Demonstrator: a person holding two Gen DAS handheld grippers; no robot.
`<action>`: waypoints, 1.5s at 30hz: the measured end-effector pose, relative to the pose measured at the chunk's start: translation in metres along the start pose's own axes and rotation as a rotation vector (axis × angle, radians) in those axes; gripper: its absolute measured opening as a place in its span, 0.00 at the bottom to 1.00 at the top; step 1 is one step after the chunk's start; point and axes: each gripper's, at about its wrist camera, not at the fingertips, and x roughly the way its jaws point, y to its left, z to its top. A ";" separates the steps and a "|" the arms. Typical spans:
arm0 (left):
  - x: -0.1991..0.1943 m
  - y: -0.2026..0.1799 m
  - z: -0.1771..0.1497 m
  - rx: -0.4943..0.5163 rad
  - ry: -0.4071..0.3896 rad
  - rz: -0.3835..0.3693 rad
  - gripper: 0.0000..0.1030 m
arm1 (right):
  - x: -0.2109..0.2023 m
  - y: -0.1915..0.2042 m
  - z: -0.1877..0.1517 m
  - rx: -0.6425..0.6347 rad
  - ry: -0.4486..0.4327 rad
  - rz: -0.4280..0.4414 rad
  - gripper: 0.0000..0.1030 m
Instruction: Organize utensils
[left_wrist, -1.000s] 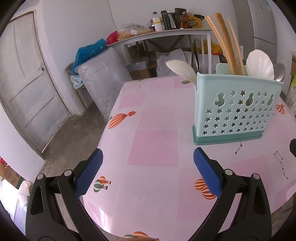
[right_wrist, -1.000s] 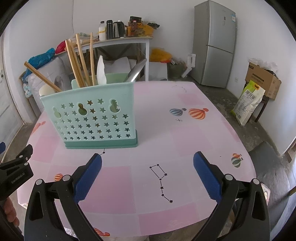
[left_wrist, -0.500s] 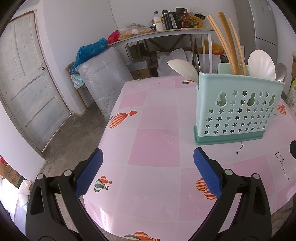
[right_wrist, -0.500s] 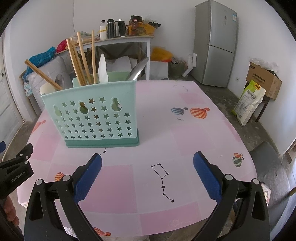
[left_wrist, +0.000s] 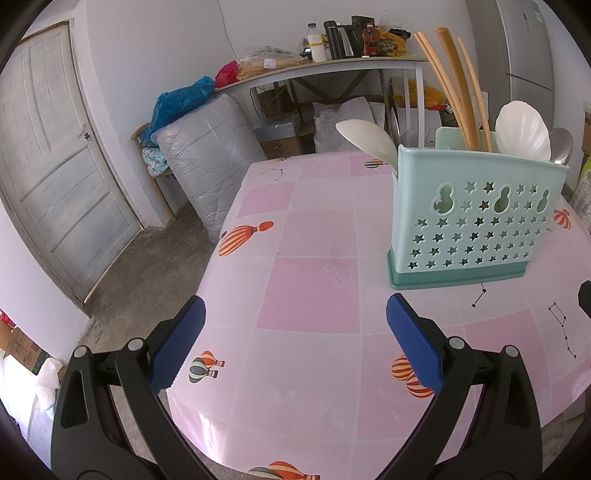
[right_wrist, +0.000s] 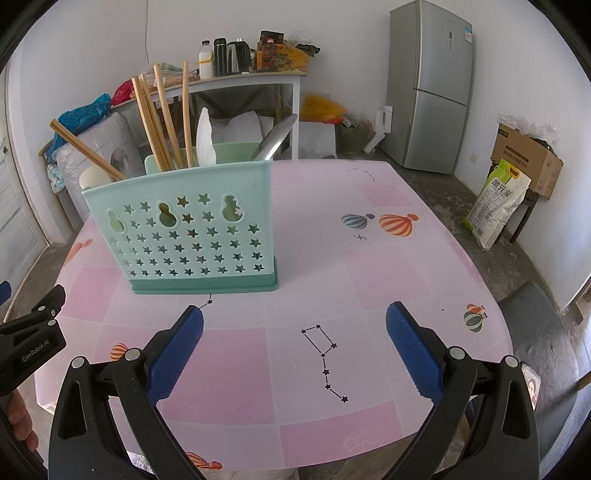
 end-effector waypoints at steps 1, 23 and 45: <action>0.000 0.000 0.000 0.000 0.001 0.000 0.92 | 0.000 0.000 0.000 0.000 0.000 -0.001 0.94; 0.000 0.003 0.000 -0.001 0.003 -0.002 0.92 | -0.001 0.000 -0.001 -0.001 -0.003 0.001 0.94; -0.001 0.006 -0.002 -0.004 0.009 -0.001 0.92 | -0.003 0.001 0.003 0.001 -0.003 0.004 0.94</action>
